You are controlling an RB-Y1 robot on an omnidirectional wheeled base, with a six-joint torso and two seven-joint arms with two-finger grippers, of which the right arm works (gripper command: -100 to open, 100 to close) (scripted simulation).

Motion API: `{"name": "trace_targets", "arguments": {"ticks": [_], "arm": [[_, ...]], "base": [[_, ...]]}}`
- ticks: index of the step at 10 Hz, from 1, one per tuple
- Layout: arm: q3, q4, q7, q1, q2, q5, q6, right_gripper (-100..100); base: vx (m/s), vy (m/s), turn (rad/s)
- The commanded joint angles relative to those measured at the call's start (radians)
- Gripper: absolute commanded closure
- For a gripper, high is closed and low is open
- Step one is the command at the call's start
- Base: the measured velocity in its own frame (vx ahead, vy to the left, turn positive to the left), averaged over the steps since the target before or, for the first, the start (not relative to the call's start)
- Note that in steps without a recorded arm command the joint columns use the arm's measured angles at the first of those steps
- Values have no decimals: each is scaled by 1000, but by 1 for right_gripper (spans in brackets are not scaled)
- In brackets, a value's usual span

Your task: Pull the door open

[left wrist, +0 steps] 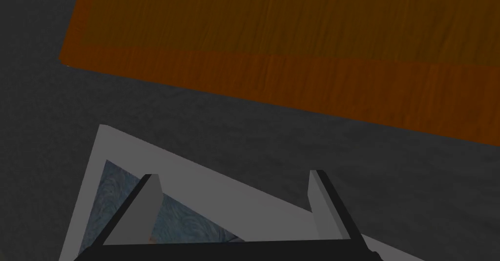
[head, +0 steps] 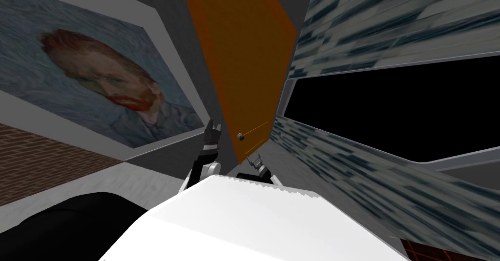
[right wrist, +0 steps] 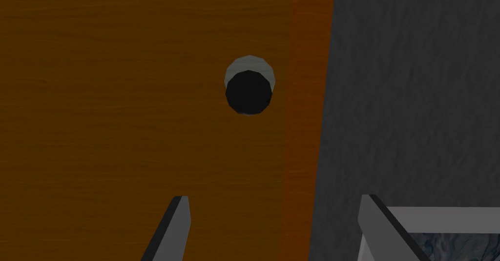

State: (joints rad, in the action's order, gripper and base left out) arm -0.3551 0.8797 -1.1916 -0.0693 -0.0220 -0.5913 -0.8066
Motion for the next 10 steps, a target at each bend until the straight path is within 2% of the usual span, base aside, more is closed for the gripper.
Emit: {"name": "trace_targets", "arguments": {"ticks": [1,5,8,10], "arm": [[12,-6,-1,6,10,6,2,-100],[66,-25,-13,23,47,32,9,-100],[128,-47,-29,43,76,61,14,-100],[136,-50,-32,45,79,65,15,-100]], "base": [[-187,-90,75],[-222,-61,136],[-159,3,252],[-44,17,62]]}}
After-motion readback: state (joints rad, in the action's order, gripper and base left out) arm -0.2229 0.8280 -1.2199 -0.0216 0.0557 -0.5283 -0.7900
